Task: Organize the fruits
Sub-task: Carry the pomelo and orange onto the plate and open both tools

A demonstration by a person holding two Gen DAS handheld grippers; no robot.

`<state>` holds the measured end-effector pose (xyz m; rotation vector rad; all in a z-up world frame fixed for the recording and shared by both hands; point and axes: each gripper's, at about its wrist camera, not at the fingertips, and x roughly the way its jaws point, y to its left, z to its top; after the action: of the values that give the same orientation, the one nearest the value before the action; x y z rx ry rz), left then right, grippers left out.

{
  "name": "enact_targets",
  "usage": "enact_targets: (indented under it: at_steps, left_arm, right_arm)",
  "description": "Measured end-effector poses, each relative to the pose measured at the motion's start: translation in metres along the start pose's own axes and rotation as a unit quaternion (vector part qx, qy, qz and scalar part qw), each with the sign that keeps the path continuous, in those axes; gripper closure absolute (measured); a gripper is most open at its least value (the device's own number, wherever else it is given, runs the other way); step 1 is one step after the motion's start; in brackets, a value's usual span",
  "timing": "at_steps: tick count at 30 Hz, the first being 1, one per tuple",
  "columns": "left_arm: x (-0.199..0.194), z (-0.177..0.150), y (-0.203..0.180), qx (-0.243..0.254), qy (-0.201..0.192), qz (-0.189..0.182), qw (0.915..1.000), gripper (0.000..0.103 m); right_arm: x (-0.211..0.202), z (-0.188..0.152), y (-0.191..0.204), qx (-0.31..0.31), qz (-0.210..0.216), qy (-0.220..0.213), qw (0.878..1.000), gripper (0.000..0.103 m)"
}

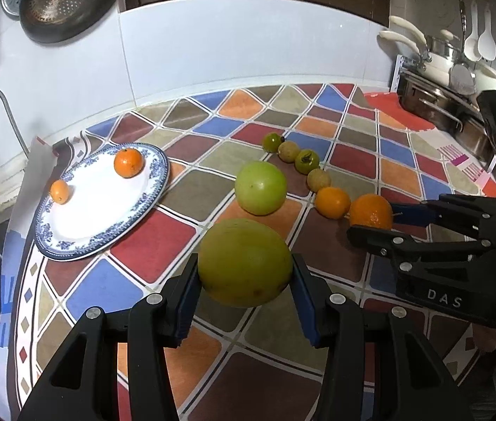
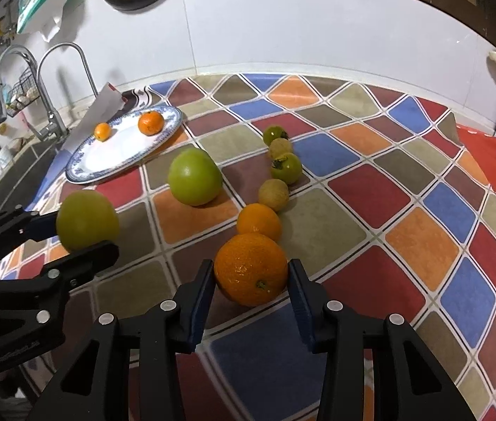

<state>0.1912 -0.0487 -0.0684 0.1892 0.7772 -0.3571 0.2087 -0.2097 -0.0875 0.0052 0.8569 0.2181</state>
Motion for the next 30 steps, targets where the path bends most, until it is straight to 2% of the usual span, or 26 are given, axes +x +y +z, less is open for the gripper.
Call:
enact_targets:
  at_steps: [8,15,30]
  left_arm:
    - [-0.025,0.001,0.018,-0.013,-0.024,-0.005,0.9996,0.055]
    - [-0.045,0.004,0.044,-0.024,-0.047,0.008,0.9986,0.055]
    - [-0.068,0.015,0.117,-0.035,-0.086,0.052,0.9943,0.055]
  right_arm:
    - [-0.023,0.007,0.022,-0.006,0.005,-0.024,1.000,0.060]
    - [-0.038,0.024,0.049,-0.018,0.014,-0.057,0.998,0.060]
    - [-0.028,0.070,0.119,-0.047,0.048,-0.111,0.991,0.060]
